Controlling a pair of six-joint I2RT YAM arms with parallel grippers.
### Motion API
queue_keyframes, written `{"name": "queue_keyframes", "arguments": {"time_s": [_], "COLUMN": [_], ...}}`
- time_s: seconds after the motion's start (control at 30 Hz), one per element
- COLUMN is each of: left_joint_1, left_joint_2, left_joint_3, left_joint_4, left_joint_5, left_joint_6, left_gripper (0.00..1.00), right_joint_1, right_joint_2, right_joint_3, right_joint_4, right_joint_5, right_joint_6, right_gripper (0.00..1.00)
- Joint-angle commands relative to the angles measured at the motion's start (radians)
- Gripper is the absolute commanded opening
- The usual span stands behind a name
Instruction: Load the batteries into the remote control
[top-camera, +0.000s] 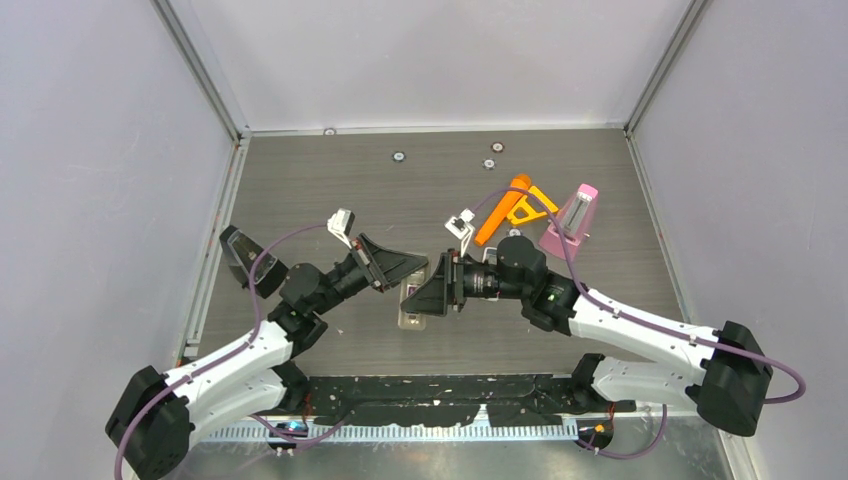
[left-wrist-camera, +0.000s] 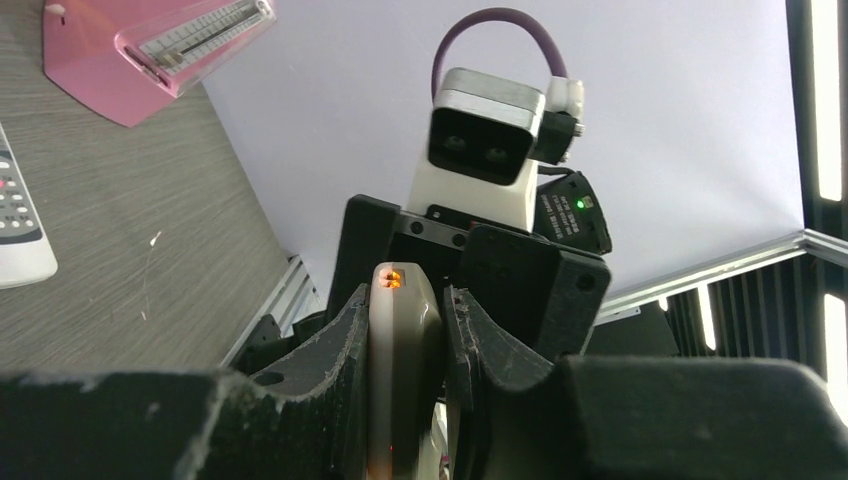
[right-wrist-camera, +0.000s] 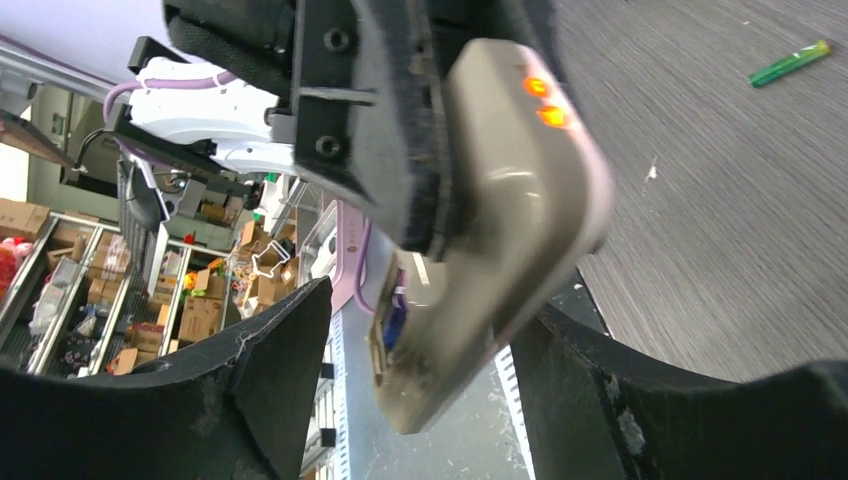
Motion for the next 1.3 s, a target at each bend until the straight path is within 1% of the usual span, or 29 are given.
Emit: {"name": "queue_keyframes", "arguments": {"time_s": [0.0, 0.13, 0.23, 0.37, 0.43, 0.5, 0.53, 0.57, 0.63, 0.67, 0.7, 0.73, 0.77, 0.87, 0.9, 0.97, 1.0, 1.1, 1.17, 1.27], "left_joint_1": [0.006, 0.01, 0.011, 0.011, 0.011, 0.011, 0.013, 0.013, 0.013, 0.013, 0.018, 0.023, 0.031, 0.062, 0.079, 0.12, 0.141, 0.187, 0.191, 0.191], "left_joint_2": [-0.019, -0.033, -0.047, -0.07, -0.083, -0.098, -0.105, -0.111, -0.126, -0.136, -0.146, -0.161, -0.175, -0.222, -0.23, -0.24, -0.246, -0.244, -0.23, -0.209], "left_joint_3": [0.047, 0.041, 0.033, 0.022, 0.017, 0.011, 0.008, 0.004, -0.001, -0.004, -0.007, -0.01, -0.011, 0.003, 0.015, 0.045, 0.059, 0.103, 0.142, 0.167], "left_joint_4": [0.008, -0.003, -0.008, -0.007, -0.005, -0.008, -0.011, -0.016, -0.029, -0.039, -0.05, -0.067, -0.086, -0.173, -0.213, -0.302, -0.341, -0.44, -0.499, -0.501], "left_joint_5": [-0.005, -0.016, -0.038, -0.067, -0.078, -0.089, -0.092, -0.095, -0.093, -0.092, -0.087, -0.08, -0.068, 0.012, 0.079, 0.205, 0.257, 0.393, 0.432, 0.46], "left_joint_6": [0.021, 0.021, 0.021, 0.017, 0.018, 0.019, 0.021, 0.024, 0.033, 0.039, 0.045, 0.054, 0.072, 0.129, 0.153, 0.213, 0.236, 0.301, 0.345, 0.361], "left_gripper": [0.0, 0.0, 0.0, 0.0, 0.0, 0.0, 0.0, 0.0, 0.0, 0.0, 0.04, 0.09, 0.15, 0.36, 0.39, 0.44, 0.44, 0.45, 0.47, 0.5], "right_joint_1": [0.011, 0.016, 0.026, 0.061, 0.074, 0.083, 0.085, 0.086, 0.089, 0.088, 0.088, 0.088, 0.087, 0.081, 0.074, 0.064, 0.06, 0.056, 0.055, 0.055], "right_joint_2": [-0.018, -0.048, -0.033, 0.02, 0.038, 0.048, 0.051, 0.051, 0.05, 0.047, 0.046, 0.044, 0.042, 0.034, 0.03, 0.026, 0.024, 0.025, 0.03, 0.041], "right_joint_3": [0.006, -0.015, -0.004, 0.006, -0.006, -0.026, -0.034, -0.037, -0.043, -0.043, -0.041, -0.038, -0.036, -0.026, -0.018, -0.001, 0.007, 0.065, 0.098, 0.135], "right_joint_4": [0.107, 0.117, 0.109, 0.128, 0.174, 0.227, 0.253, 0.263, 0.282, 0.281, 0.279, 0.271, 0.269, 0.235, 0.211, 0.174, 0.153, 0.02, -0.048, -0.113], "right_joint_5": [0.002, 0.025, 0.022, 0.03, 0.034, 0.047, 0.05, 0.058, 0.064, 0.065, 0.064, 0.062, 0.053, -0.011, -0.03, -0.096, -0.14, -0.211, -0.256, -0.295], "right_joint_6": [0.01, 0.014, 0.011, 0.018, 0.037, 0.06, 0.072, 0.076, 0.083, 0.085, 0.084, 0.083, 0.081, 0.058, 0.053, 0.02, 0.007, -0.075, -0.12, -0.164], "right_gripper": [0.7, 0.76, 0.76, 0.72, 0.67, 0.58, 0.51, 0.47, 0.32, 0.28, 0.23, 0.2, 0.15, 0.09, 0.07, 0.05, 0.05, 0.05, 0.06, 0.05]}}
